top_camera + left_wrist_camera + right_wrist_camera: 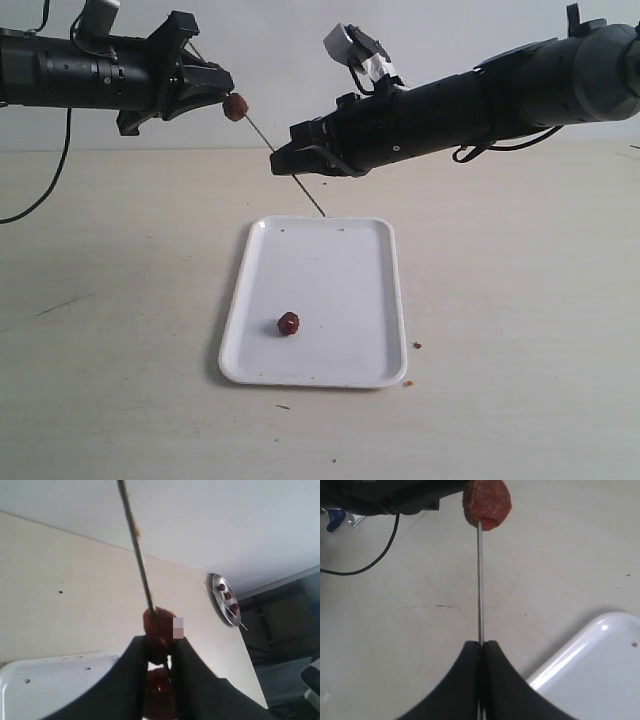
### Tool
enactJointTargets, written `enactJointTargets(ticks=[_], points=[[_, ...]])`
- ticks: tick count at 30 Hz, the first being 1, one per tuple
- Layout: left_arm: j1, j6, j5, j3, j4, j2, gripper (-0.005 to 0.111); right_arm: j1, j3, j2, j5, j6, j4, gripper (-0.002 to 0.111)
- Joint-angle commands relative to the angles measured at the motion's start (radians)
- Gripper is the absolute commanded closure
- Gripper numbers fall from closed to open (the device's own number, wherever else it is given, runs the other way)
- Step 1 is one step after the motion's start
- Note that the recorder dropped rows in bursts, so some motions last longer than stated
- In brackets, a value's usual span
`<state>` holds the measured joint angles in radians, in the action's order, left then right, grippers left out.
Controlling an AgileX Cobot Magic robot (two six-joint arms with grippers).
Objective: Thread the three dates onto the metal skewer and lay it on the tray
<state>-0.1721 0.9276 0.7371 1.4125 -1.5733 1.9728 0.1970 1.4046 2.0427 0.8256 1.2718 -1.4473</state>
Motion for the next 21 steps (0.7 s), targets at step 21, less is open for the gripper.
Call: enactJointTargets(ticks=[21], points=[[0.020, 0.036, 0.110, -0.006, 0.018, -0.005, 0.050, 0.001, 0.009, -0.005, -0.030, 0.003, 0.045, 0.108]])
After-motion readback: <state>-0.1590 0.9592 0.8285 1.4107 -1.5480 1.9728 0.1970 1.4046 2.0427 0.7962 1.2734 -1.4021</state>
